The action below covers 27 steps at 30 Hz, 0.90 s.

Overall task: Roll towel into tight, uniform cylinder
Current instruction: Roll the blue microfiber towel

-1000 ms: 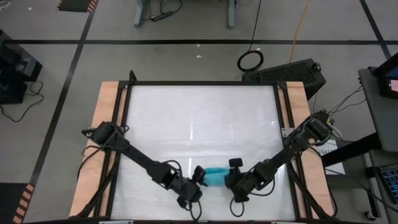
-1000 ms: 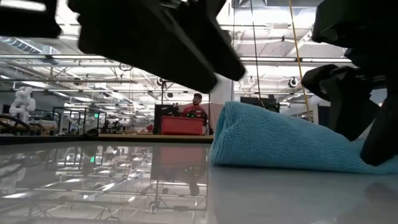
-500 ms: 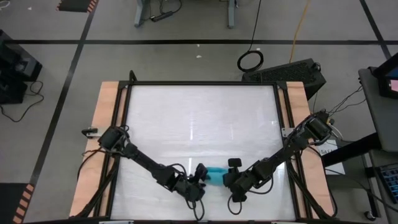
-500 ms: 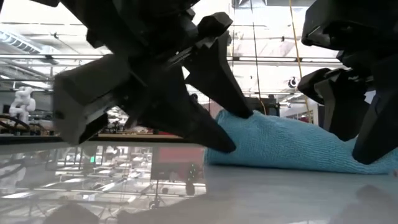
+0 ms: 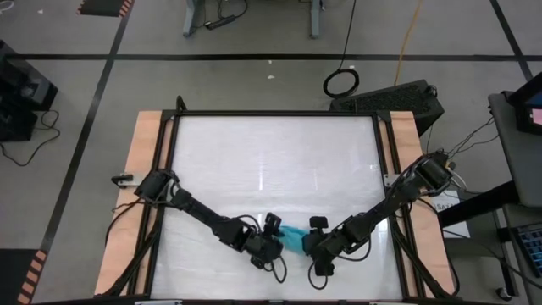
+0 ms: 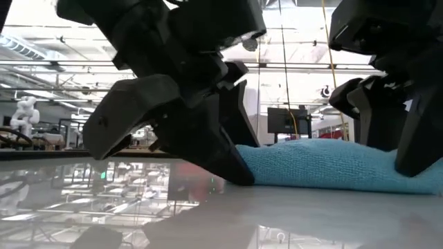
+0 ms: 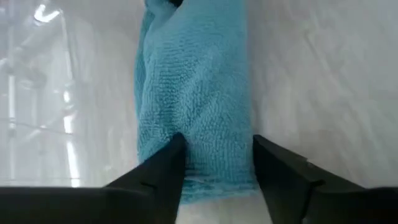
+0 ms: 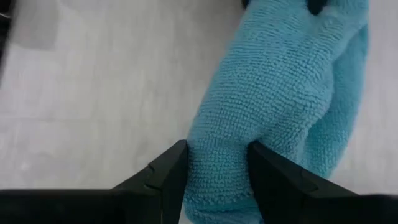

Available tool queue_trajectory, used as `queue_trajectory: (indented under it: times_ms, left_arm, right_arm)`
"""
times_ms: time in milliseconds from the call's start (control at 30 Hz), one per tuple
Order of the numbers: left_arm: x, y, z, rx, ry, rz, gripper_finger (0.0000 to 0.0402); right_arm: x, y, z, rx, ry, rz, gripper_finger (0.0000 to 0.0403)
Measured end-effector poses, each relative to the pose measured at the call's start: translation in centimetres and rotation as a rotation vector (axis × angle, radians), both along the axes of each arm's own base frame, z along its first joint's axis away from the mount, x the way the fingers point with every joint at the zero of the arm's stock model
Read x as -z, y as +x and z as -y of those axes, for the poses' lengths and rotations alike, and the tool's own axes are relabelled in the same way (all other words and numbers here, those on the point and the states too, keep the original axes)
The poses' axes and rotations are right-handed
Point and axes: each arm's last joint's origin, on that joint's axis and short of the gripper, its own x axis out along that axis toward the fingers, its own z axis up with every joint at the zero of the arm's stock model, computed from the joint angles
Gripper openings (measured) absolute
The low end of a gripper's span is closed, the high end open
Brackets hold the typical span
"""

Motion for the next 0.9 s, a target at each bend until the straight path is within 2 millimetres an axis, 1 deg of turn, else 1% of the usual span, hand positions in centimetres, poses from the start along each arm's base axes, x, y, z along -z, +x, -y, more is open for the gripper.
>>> queue_trajectory:
  times_ms: [167, 300, 400, 533, 667, 767, 900]
  left_arm:
    - [0.1, 0.4, -0.8, 0.013, -0.030, -0.018, 0.0116]
    - [0.2, 0.6, -1.4, 0.042, -0.048, -0.046, 0.0052]
    - [0.2, 0.7, -1.7, 0.051, -0.071, -0.056, 0.0024]
    - [0.2, 1.1, -2.5, 0.064, -0.136, -0.069, 0.0024]
    - [0.3, 1.6, -3.7, 0.045, -0.244, -0.101, 0.0030]
    - [0.3, 1.8, -4.3, 0.048, -0.315, -0.119, 0.0031]
    - [0.3, 2.0, -4.8, 0.046, -0.373, -0.132, 0.0031]
  right_arm:
    - [-1.3, -0.4, 0.2, 0.001, 0.023, 0.006, 0.0157]
    - [-2.7, -1.7, 0.3, -0.015, -0.003, -0.015, 0.0157]
    - [-3.8, -2.6, 0.1, -0.030, -0.035, 0.012, 0.0157]
    - [-4.5, -3.3, -0.8, -0.118, -0.120, 0.091, 0.0157]
    - [-4.4, -3.6, -1.9, -0.208, -0.223, 0.174, 0.0158]
    - [-3.8, -3.6, -2.5, -0.259, -0.304, 0.209, 0.0166]
    - [-2.2, -3.3, -2.5, -0.234, -0.384, 0.181, 0.0182]
